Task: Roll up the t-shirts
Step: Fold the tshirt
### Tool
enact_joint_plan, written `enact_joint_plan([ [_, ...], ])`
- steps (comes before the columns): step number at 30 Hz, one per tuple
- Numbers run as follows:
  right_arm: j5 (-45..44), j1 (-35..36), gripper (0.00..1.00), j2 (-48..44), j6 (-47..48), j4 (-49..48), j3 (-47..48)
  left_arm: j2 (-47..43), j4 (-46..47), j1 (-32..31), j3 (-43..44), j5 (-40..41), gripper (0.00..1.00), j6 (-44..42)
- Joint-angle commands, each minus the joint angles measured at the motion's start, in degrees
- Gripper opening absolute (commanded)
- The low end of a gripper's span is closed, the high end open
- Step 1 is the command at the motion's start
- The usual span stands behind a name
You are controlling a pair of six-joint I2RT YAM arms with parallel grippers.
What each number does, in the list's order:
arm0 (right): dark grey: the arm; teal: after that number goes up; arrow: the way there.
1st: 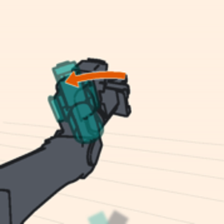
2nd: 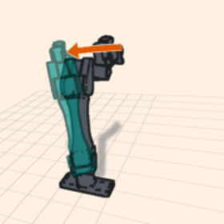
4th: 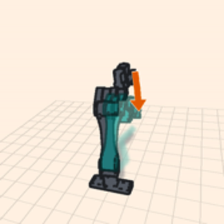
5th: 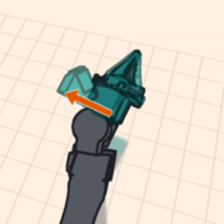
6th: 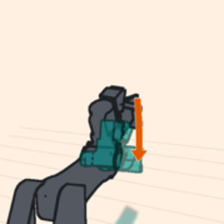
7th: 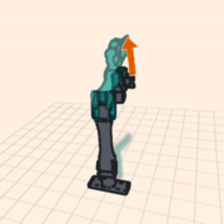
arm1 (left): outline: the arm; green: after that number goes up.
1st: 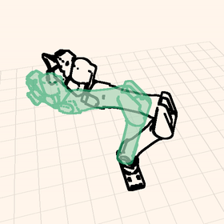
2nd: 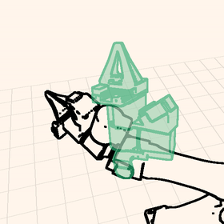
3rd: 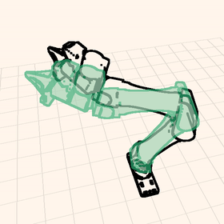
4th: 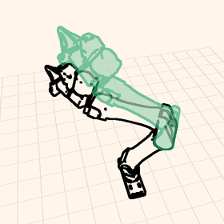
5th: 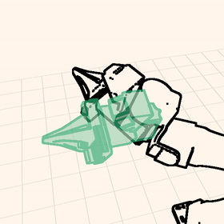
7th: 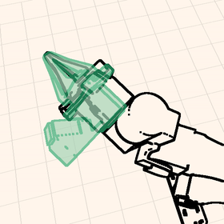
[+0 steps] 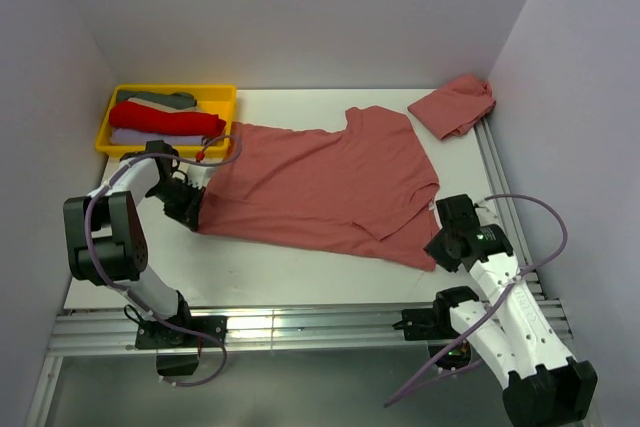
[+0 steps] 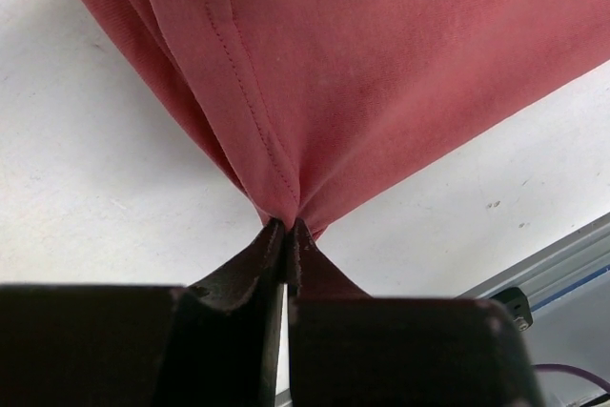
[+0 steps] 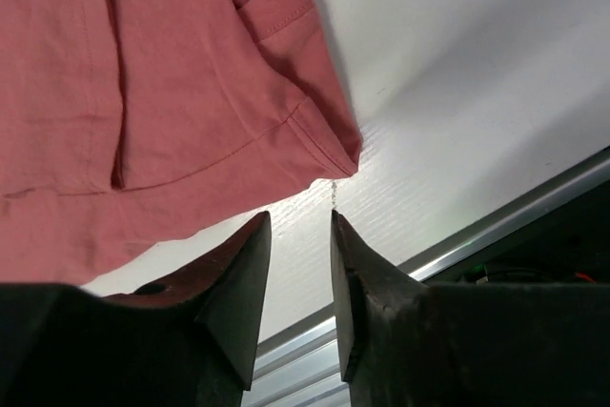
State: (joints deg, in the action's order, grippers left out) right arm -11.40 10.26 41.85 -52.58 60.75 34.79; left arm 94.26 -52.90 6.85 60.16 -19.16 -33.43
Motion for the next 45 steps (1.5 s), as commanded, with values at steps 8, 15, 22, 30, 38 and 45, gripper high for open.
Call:
enact_joint_plan([
  [8,0.05,0.46,0.4,-3.09,-2.27,-2.55,3.1,-0.13,-0.53,0.35,0.3,-0.44,0.28,-1.02],
  [15,5.07,4.23,0.36,6.91,-5.42,-19.07,0.55,-2.41,-2.11,0.44,3.82,-0.79,0.45,-0.76],
  [22,3.76,12.76,0.36,18.96,-9.3,-27.44,2.3,-2.67,-3.52,0.44,8.3,-2.64,0.45,0.91],
  [30,4.02,16.19,0.38,25.21,-10.53,-33.5,-0.24,-4.96,0.25,0.44,10.33,-4.22,0.49,4.42],
  [38,4.37,16.28,0.4,29.34,-10.09,-35.97,0.11,-4.35,3.77,0.44,10.77,-4.75,0.5,7.68],
  [45,4.1,16.72,0.39,29.7,-9.83,-35.97,0.11,-0.92,8.08,0.35,10.85,-5.8,0.52,8.38],
])
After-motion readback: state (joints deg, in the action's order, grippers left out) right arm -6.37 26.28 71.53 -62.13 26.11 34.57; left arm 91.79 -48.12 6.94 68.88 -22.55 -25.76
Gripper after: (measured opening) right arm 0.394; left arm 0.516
